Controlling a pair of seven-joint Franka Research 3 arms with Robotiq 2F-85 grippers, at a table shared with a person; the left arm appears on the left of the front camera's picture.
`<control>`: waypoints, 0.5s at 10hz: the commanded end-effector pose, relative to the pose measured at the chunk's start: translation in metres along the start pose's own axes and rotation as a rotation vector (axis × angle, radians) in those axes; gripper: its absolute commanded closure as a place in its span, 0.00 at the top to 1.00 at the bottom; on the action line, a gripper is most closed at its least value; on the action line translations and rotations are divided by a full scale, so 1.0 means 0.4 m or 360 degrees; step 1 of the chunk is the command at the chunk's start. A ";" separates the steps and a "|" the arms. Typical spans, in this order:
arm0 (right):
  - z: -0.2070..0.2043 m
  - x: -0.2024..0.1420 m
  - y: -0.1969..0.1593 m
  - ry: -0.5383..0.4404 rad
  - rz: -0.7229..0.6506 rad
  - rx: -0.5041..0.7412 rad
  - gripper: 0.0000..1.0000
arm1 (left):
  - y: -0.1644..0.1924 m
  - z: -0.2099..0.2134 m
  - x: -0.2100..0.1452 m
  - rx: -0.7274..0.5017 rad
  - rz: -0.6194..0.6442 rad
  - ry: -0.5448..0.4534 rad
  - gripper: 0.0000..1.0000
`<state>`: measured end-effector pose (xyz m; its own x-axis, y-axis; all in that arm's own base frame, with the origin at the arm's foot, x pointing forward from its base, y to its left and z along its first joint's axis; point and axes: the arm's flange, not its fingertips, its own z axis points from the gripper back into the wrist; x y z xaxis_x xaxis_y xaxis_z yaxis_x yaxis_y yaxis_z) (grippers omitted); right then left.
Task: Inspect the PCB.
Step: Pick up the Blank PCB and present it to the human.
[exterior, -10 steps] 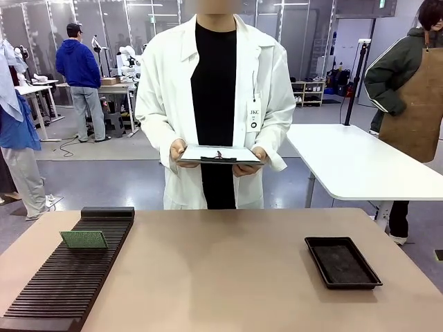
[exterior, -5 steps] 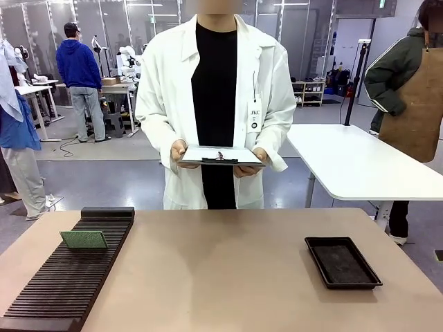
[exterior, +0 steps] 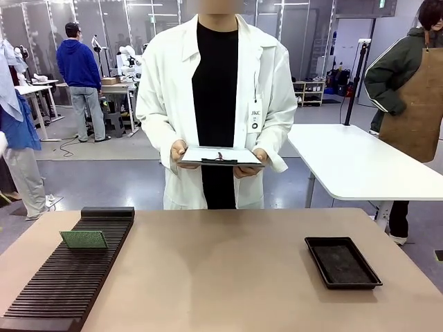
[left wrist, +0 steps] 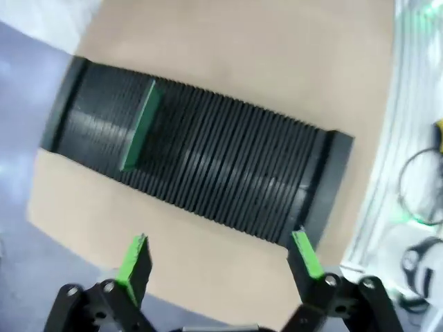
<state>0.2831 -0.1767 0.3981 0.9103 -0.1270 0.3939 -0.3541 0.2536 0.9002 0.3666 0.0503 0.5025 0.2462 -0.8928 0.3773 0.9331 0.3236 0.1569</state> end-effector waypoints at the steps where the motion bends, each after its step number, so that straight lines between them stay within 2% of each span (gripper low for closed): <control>1: 0.001 0.000 0.002 -0.0013 0.0008 0.0015 1.00 | -0.046 -0.069 0.015 0.0078 -0.0135 0.0013 1.00; 4: 0.001 0.000 0.002 -0.0013 0.0008 0.0015 1.00 | -0.081 -0.086 0.047 0.0116 -0.0197 -0.0057 1.00; 5: 0.001 0.000 0.002 -0.0013 0.0008 0.0015 1.00 | -0.048 -0.085 0.052 0.0064 -0.0160 0.0006 1.00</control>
<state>0.2831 -0.1767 0.3981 0.9104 -0.1271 0.3938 -0.3540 0.2535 0.9002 0.3637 0.0101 0.4814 0.1330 -0.9209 0.3664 0.9413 0.2331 0.2442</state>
